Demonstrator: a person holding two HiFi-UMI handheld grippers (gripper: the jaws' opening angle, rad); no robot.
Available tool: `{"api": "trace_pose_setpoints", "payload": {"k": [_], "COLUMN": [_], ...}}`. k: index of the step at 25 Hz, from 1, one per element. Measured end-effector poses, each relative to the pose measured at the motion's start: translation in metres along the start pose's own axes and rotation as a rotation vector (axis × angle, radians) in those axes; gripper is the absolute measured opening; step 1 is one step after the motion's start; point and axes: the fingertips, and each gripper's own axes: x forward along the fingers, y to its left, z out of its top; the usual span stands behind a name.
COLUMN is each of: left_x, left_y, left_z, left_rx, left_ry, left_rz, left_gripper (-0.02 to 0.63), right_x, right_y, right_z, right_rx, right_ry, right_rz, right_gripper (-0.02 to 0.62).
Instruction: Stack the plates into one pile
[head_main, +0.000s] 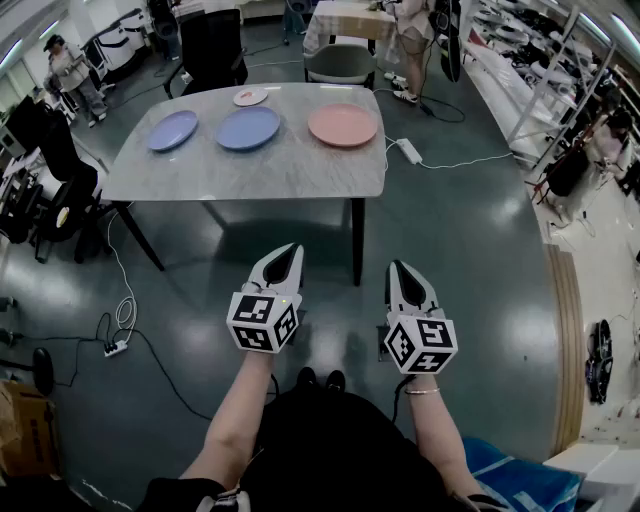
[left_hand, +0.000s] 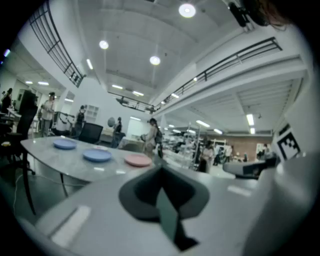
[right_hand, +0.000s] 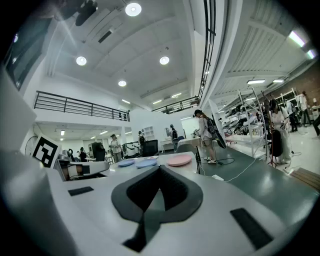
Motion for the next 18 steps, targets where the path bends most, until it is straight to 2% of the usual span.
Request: {"api": "trace_pose_setpoints", "payload": {"k": [10,18], "left_x": [0.001,0.001], "left_y": [-0.008,-0.01], "left_z": [0.002,-0.003], "left_rx": [0.039,0.023], "left_ry": [0.002,0.007], "left_rz": [0.014,0.031], "left_gripper": [0.011,0.104], "right_x": [-0.005,-0.005], "right_y": [-0.014,-0.022], "right_z": [-0.003,0.0], "right_rx": [0.014,0.044], "right_ry": [-0.01,-0.028], "right_rz": [-0.006,0.009], "right_gripper": [0.005,0.008]}}
